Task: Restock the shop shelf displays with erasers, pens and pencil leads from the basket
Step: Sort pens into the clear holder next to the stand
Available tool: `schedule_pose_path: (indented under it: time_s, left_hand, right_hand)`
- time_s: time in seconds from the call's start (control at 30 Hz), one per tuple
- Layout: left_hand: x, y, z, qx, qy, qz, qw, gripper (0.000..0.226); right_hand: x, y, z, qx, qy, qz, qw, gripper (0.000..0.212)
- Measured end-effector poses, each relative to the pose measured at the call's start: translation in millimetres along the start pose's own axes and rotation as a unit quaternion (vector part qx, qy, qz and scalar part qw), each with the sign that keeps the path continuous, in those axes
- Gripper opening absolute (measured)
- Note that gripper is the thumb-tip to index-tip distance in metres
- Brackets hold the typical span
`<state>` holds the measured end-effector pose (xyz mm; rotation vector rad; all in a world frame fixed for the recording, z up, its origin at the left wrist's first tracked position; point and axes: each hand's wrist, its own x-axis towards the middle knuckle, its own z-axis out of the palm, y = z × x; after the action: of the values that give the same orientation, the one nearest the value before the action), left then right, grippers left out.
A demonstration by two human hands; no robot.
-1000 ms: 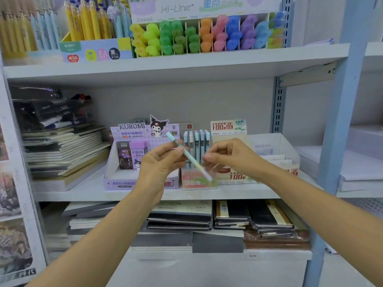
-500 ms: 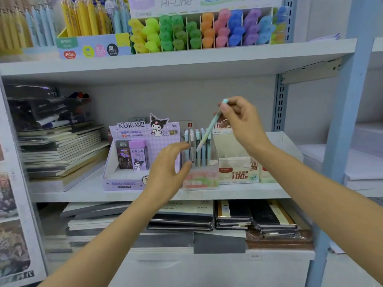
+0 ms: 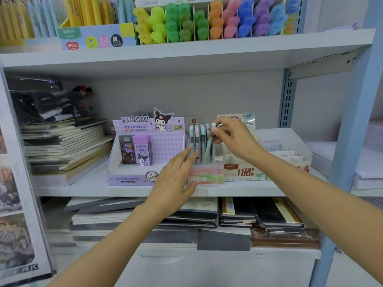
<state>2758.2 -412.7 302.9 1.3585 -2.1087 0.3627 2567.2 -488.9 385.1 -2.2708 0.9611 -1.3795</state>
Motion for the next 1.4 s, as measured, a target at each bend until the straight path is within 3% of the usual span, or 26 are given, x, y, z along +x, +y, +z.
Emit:
schedule_pose_path:
  time_s: [0.2, 0.3, 0.4, 0.53, 0.63, 0.73, 0.83, 0.93, 1.03, 1.1, 1.2, 1.3, 1.4]
  left_hand:
    - [-1, -1, 2, -0.003, -0.004, -0.008, 1.000, 0.074]
    - [0, 0, 0, -0.003, -0.008, -0.007, 1.000, 0.074]
    - [-4, 5, -3, -0.016, -0.007, -0.010, 1.000, 0.075]
    - [-30, 16, 0, -0.033, 0.112, -0.009, 0.993, 0.056]
    - [-67, 20, 23, -0.064, 0.174, -0.013, 0.983, 0.027]
    - [-115, 19, 66, -0.125, 0.087, -0.066, 0.986, 0.014]
    - [-171, 17, 121, -0.164, -0.129, -0.105, 0.972, 0.009]
    - [-232, 20, 175, -0.170, -0.349, -0.134, 0.912, 0.010]
    - [-295, 26, 225, -0.142, -0.464, -0.175, 0.857, 0.024]
    - [-334, 30, 249, -0.135, -0.502, -0.208, 0.829, 0.038]
    - [-378, 35, 272, -0.113, -0.500, -0.235, 0.826, 0.061]
    - [-402, 38, 286, -0.093, -0.472, -0.225, 0.847, 0.068]
    - [-411, 36, 294, -0.089, -0.435, -0.221, 0.868, 0.059]
  right_hand:
    - [7, 2, 17, -0.008, 0.024, -0.016, 1.000, 0.012]
    - [11, 6, 24, -0.066, 0.045, -0.014, 0.997, 0.012]
    - [7, 6, 26, -0.129, 0.055, -0.016, 0.990, 0.025]
    - [-31, -3, 25, -0.075, 0.115, -0.098, 0.986, 0.023]
    - [-86, -1, 43, -0.020, 0.087, -0.133, 0.987, 0.014]
    - [-153, 22, 75, 0.036, 0.001, -0.086, 0.996, 0.010]
    - [-226, 65, 117, 0.050, -0.123, 0.030, 0.991, 0.009]
    - [-296, 112, 157, 0.062, -0.263, 0.164, 0.949, 0.009]
    - [-361, 153, 188, 0.017, -0.377, 0.232, 0.896, 0.016]
    - [-399, 173, 203, -0.011, -0.451, 0.270, 0.851, 0.029]
    - [-445, 189, 223, -0.001, -0.521, 0.331, 0.787, 0.060]
    - [-477, 194, 243, 0.003, -0.498, 0.370, 0.784, 0.067]
    - [-493, 195, 253, 0.001, -0.438, 0.378, 0.816, 0.047]
